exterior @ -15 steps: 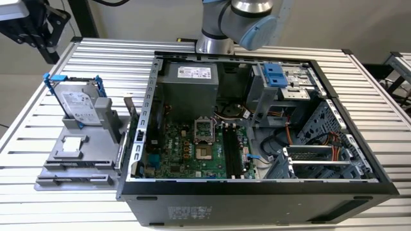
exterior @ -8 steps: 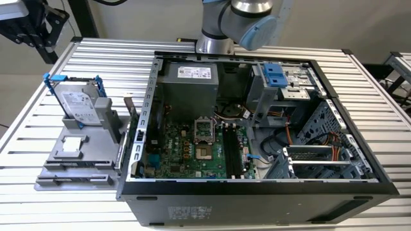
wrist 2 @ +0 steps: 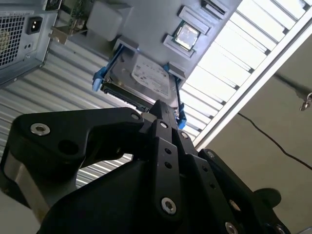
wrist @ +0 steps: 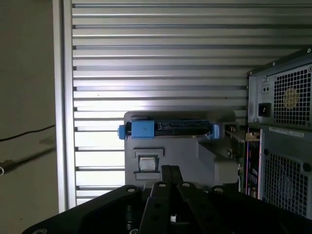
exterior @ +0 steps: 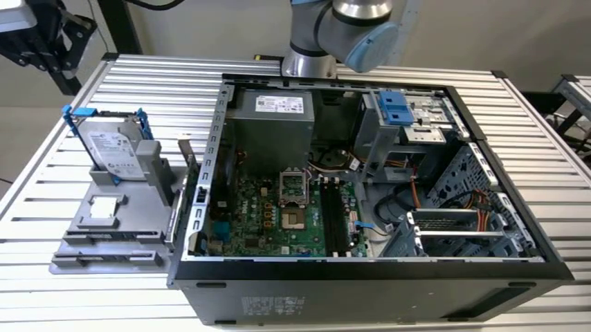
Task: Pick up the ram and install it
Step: 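Reach for the ram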
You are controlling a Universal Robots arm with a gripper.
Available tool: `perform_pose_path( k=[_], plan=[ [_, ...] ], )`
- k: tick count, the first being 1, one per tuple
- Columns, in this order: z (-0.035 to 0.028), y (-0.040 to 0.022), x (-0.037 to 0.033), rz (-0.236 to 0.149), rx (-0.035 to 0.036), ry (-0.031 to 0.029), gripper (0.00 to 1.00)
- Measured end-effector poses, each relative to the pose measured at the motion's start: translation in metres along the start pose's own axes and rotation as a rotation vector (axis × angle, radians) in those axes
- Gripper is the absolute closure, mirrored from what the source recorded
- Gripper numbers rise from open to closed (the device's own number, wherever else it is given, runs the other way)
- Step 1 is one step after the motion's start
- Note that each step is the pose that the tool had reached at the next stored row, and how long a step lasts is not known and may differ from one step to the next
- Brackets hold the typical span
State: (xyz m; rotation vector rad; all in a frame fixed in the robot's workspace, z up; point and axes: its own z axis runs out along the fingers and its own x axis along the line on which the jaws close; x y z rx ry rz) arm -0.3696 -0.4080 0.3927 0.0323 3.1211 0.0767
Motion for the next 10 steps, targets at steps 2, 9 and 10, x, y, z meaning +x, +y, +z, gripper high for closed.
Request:
perform_pose_path(
  k=[2, 9, 10],
  plan=[
    [-0.0002, -0.0048, -0.0001, 0.0, -0.0001, -0.0001, 1.0],
    [-0.001, -0.0216, -0.0011, 0.0, 0.0, 0.0007, 1.0],
    [-0.0011, -0.0237, -0.0016, 0.0, 0.0, 0.0008, 1.0]
  ],
)
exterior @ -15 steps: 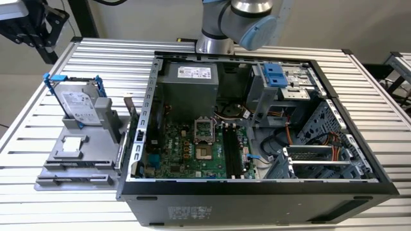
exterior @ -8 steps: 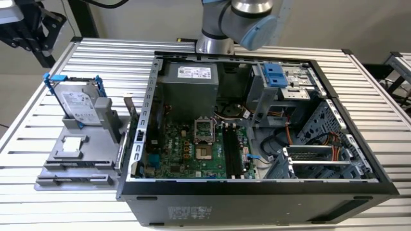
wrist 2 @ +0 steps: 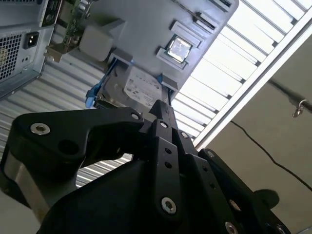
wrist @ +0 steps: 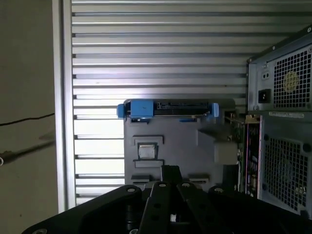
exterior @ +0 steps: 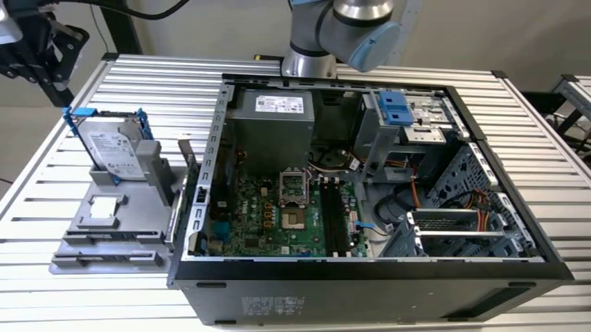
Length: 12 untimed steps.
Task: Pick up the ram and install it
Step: 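Reach for the ram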
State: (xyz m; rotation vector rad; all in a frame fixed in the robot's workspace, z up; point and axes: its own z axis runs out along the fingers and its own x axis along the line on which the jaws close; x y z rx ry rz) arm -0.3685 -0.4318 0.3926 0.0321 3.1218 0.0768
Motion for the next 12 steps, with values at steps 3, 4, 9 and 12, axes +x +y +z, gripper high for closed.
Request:
perform_pose_path(
  k=[3, 4, 9, 12],
  plan=[
    [-0.0003, -0.0058, -0.0018, 0.0, 0.0, 0.0003, 1.0],
    [-0.0004, -0.008, -0.0022, 0.0, 0.0001, 0.0004, 1.0],
    [-0.001, -0.0209, -0.0032, -0.001, 0.0, 0.0005, 1.0],
    [-0.0014, -0.0288, -0.0039, -0.001, 0.0, 0.0007, 1.0]
  ],
)
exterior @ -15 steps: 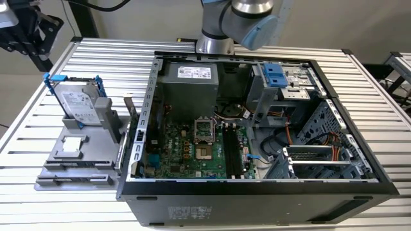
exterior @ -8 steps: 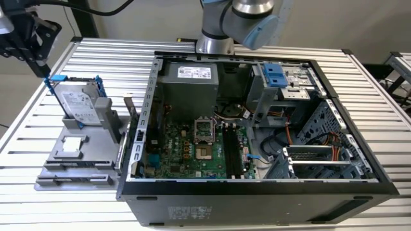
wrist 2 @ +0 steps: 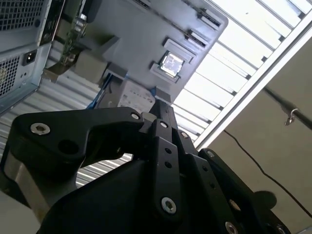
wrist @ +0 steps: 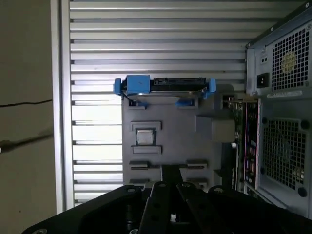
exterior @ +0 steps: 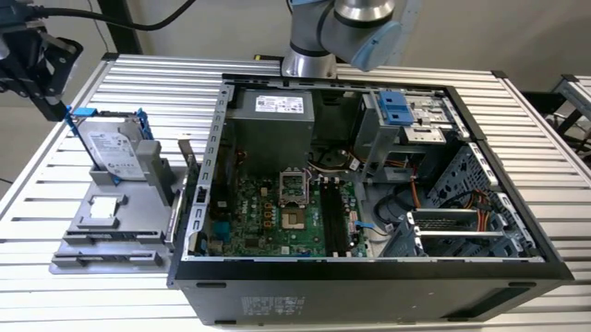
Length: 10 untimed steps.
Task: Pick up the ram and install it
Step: 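Reach for the ram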
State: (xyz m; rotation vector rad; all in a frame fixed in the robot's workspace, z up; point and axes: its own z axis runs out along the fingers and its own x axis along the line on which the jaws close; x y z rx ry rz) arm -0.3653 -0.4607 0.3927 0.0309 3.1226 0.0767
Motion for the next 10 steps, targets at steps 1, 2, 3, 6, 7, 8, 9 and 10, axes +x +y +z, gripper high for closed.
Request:
perform_pose_path(
  k=[1, 2, 3, 6, 7, 8, 9, 10],
  plan=[
    [-0.0001, -0.0028, -0.0002, 0.0, 0.0, 0.0001, 1.0],
    [-0.0003, -0.0056, -0.0005, 0.0, 0.0, 0.0002, 1.0],
    [-0.0004, -0.0084, -0.0007, 0.0, 0.0, 0.0002, 1.0],
    [-0.0008, -0.0171, -0.0017, 0.0, 0.0, 0.0007, 1.0],
    [-0.0009, -0.0198, -0.0021, 0.0, 0.0, 0.0009, 1.0],
    [-0.0011, -0.0226, -0.0028, 0.0, 0.0001, 0.0013, 1.0],
    [-0.0011, -0.025, -0.0034, 0.0, 0.0, 0.0017, 1.0],
    [-0.0012, -0.0272, -0.0042, 0.0, 0.0, 0.002, 1.0]
  ],
)
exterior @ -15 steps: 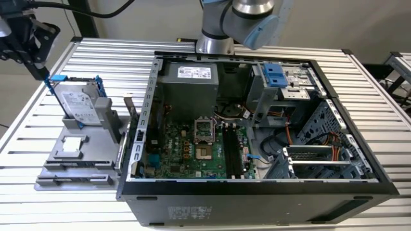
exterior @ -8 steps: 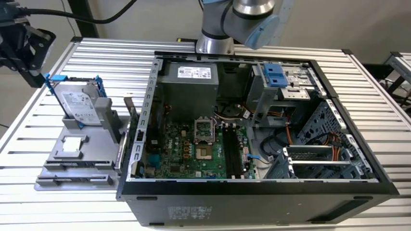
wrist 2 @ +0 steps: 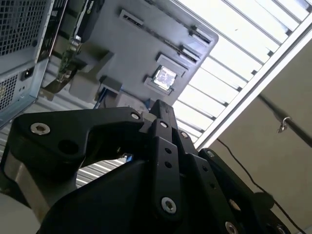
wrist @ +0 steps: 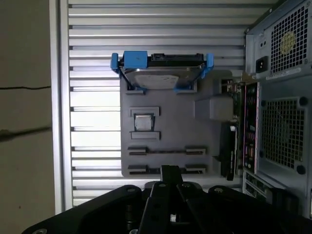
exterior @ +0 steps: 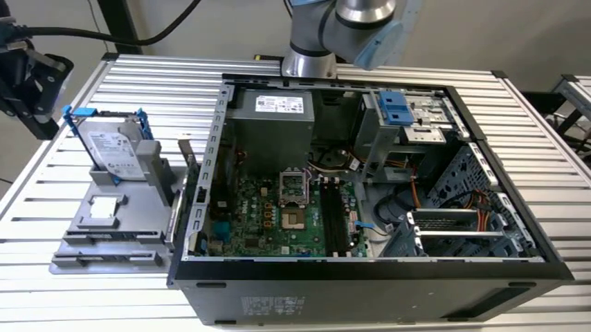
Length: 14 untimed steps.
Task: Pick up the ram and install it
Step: 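Reach for the ram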
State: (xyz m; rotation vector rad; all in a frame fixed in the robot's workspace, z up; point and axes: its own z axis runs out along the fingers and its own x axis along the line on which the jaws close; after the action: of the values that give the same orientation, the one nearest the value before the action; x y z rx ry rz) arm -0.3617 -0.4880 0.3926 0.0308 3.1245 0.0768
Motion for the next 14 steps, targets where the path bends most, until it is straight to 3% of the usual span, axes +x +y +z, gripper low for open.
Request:
perform_pose_path(
  k=[14],
  plan=[
    [-0.0014, -0.0323, -0.0094, -0.002, 0.0, 0.0044, 1.0]
  ],
)
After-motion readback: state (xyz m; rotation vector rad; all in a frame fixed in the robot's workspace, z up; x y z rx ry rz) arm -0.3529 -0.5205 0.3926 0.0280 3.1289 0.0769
